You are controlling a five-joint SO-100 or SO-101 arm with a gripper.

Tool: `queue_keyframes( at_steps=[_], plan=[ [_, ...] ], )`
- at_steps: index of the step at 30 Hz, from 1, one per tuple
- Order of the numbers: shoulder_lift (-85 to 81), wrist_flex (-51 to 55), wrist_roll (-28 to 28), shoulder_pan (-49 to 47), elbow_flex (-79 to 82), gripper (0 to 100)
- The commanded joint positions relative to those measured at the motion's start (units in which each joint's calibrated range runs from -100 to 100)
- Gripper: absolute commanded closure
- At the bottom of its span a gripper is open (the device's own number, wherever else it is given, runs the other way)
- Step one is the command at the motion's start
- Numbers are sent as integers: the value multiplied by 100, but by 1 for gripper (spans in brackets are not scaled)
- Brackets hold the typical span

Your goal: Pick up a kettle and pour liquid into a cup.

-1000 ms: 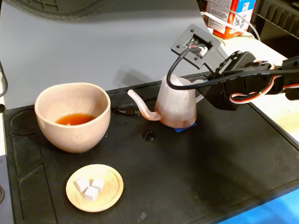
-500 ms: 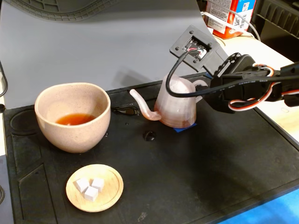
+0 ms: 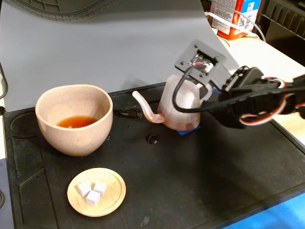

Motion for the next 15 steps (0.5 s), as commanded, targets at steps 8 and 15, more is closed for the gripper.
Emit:
queue_keyframes(
  at_steps=[8,15],
  plan=[
    [-3522,-20,-129,87,3172,96],
    [-6704,-20,-1368,26,5349,99]
  ],
)
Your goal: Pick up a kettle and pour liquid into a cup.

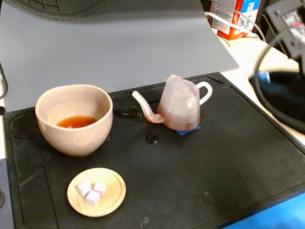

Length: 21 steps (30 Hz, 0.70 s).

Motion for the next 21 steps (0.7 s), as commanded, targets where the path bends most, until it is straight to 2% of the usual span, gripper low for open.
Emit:
queue_keyframes(
  at_steps=[1,3,7,10,14,15,17,19,21],
  plan=[
    [-847,-20,-315,-27,845,99],
    [-1274,-12,-446,-27,1326,99],
    [-2989,2729,-661,-27,1498,99],
    [-3560,3871,-661,-19,1607,99],
    [-4388,5920,-798,-19,1616,99],
    [-4456,6119,-798,-19,1616,99],
    [-4951,7589,-798,-19,1616,99],
    [-5292,8609,-798,-19,1616,99],
    [-5429,8678,-798,-19,1607,99]
  ],
)
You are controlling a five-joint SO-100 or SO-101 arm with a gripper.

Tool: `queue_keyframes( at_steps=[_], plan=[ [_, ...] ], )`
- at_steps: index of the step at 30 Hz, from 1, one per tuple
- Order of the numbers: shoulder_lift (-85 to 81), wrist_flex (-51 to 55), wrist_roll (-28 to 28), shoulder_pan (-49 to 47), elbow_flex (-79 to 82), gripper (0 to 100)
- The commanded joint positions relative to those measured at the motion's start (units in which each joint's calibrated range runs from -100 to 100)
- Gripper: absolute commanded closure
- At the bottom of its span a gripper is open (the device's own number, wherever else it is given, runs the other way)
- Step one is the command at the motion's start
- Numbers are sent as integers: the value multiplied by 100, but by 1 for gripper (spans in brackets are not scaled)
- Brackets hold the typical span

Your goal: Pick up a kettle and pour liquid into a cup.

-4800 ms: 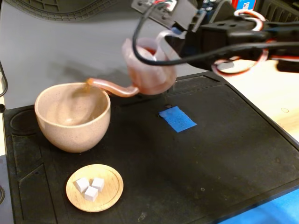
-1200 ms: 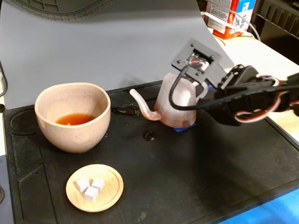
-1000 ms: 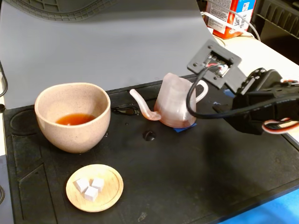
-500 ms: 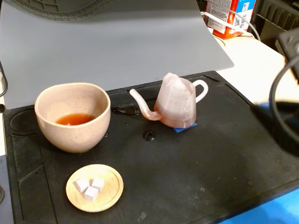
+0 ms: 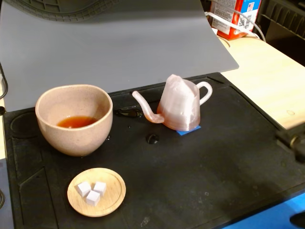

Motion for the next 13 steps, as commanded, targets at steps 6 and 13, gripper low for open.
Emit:
queue_keyframes(
  at_steps=[6,13],
  plan=[
    [-61,118,30,3,10,99],
    [-61,118,30,3,10,99]
  ],
)
